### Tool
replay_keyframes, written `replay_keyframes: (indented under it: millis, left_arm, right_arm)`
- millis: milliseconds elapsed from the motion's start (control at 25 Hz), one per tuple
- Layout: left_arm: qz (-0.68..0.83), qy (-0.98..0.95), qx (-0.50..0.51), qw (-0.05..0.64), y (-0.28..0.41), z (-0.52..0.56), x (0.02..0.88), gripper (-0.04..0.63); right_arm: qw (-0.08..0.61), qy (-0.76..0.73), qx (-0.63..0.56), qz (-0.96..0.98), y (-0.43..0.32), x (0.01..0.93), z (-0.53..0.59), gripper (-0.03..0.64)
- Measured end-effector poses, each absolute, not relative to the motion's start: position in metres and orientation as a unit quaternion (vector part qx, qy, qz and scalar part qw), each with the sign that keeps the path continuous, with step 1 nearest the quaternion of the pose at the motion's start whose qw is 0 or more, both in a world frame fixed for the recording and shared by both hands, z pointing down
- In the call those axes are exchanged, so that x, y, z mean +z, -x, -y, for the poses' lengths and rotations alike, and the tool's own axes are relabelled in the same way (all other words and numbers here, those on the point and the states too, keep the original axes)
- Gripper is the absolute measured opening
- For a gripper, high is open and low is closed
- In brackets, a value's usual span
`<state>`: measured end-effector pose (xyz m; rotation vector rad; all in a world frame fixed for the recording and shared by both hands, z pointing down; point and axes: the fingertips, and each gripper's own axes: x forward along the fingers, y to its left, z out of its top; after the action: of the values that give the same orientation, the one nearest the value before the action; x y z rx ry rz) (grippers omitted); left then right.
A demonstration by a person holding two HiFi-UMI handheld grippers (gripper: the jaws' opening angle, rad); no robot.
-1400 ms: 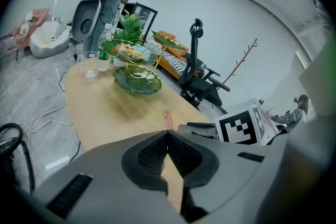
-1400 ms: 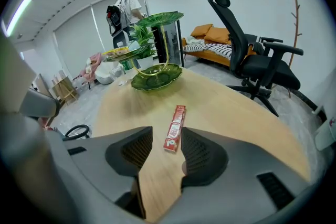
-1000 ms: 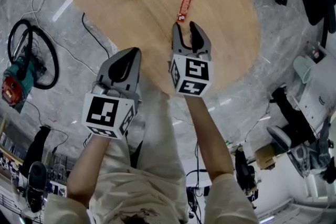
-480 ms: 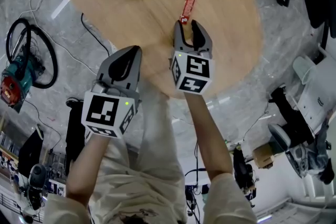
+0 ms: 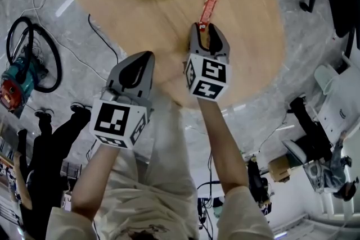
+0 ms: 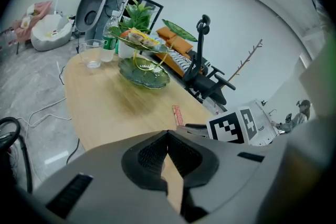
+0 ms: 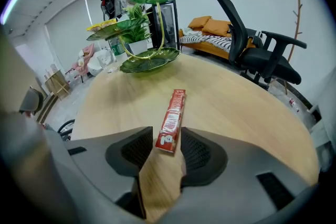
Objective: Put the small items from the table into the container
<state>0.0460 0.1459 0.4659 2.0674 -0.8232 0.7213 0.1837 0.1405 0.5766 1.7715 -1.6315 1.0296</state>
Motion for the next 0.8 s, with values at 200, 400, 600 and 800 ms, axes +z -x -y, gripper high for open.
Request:
replay_keyframes:
  millis: [200,400,600,800]
  left_arm:
    - [0.325,-0.812,0.287,0.392,-0.045,-0.145,0.467,0.006]
    - [0.326,-0.812,0.286,0.389,-0.048,-0.14,0.463,0.006]
    - [0.326,-0.814,0.286,0.387,-0.049,-0.14,0.457,0.006]
    - [0.323,-0.816,0.286,0.384,-0.051,-0.14,0.451,0.006]
  right_arm:
    - [0.262,-0.657,0.388,0.591,-0.188,0.582,-0.143,0.128]
    - [0.27,-0.654,0.39,0.589,-0.19,0.582,-0.142,0.117]
    - [0.257,-0.646,0.409,0.591,-0.188,0.58,-0.142,0.109]
    - [0.258,-0.647,0.408,0.591,-0.189,0.575,-0.143,0.107]
